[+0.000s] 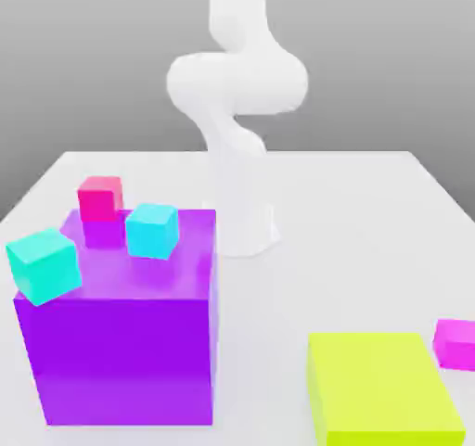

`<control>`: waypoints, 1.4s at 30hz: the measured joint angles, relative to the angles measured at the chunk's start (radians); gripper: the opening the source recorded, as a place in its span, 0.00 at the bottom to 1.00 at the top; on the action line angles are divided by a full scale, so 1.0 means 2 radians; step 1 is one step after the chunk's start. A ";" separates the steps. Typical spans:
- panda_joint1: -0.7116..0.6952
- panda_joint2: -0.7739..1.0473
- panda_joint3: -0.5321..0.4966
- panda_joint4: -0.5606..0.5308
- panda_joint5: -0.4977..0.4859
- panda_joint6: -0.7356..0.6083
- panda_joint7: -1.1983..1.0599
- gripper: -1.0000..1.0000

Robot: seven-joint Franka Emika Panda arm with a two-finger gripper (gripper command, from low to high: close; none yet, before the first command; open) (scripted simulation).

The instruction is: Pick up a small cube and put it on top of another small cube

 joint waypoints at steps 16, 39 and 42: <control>0.156 0.293 0.064 -0.051 0.022 0.118 -0.208 0.50; 0.270 0.552 0.067 -0.066 -0.097 0.249 -0.241 0.00; 0.259 0.503 0.083 -0.076 -0.074 0.210 -0.258 0.00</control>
